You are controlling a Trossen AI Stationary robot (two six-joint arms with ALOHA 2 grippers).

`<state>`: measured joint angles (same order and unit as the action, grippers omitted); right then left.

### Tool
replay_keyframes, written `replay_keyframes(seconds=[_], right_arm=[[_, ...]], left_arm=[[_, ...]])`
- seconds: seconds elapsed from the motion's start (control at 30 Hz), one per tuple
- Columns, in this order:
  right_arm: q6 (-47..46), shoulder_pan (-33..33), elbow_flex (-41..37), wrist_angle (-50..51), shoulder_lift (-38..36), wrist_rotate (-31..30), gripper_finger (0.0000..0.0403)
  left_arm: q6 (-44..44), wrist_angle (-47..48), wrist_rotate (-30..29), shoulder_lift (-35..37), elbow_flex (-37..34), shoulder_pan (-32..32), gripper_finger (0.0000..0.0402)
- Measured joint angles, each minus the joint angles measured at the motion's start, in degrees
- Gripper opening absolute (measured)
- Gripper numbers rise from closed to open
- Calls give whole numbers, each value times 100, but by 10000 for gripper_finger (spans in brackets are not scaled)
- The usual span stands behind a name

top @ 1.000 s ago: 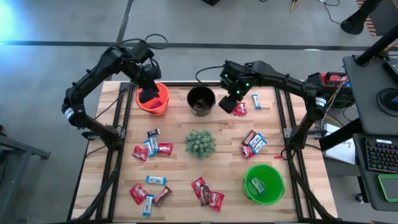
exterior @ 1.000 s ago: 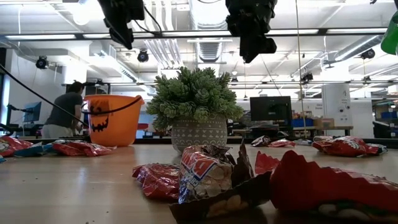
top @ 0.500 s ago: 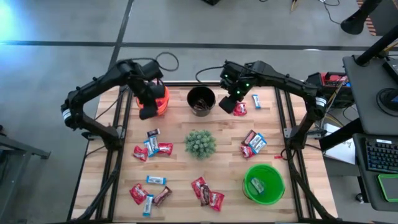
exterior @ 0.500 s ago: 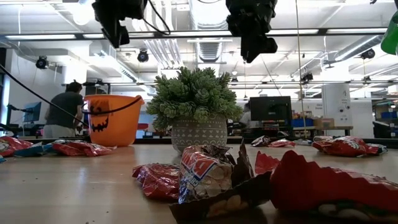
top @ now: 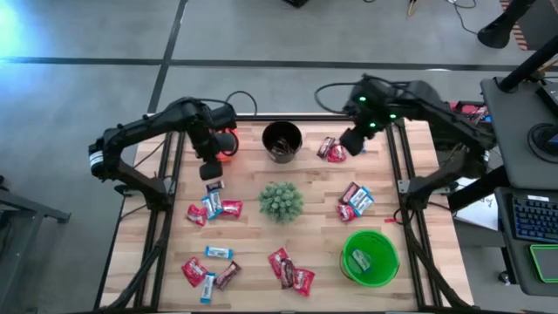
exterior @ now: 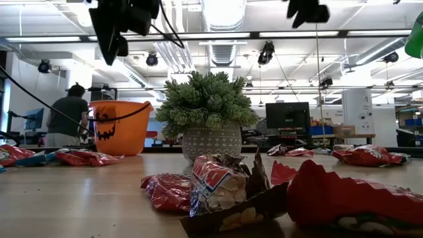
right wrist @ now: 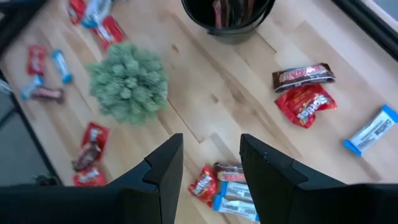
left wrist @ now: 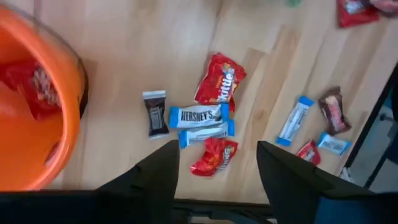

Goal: Sort candy
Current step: Put the red candy into the orange bucket

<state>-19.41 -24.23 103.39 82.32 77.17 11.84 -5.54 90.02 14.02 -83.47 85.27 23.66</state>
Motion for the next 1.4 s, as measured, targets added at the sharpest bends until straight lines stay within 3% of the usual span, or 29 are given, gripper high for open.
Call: replay_keyframes(seconds=[0.23, 0.53, 0.83, 1.17, 1.4], right_arm=[[-9, -2, 0, 28, -682, -36, 151], [383, -4, -2, 81, -891, -1046, 150], [557, -4, -7, 313, -740, -1048, 151], [645, -4, -7, 455, -730, -1046, 151], [593, -4, -7, 454, -730, -1039, 151]], left_arm=[[177, -180, -11, 5, -458, -201, 203], [183, -910, -15, 14, -1235, -736, 204], [532, -2387, -15, 16, -1907, -1052, 204], [1088, -3349, -17, 16, -2602, -1541, 204], [1256, -3752, -522, 16, -2894, -1829, 204]])
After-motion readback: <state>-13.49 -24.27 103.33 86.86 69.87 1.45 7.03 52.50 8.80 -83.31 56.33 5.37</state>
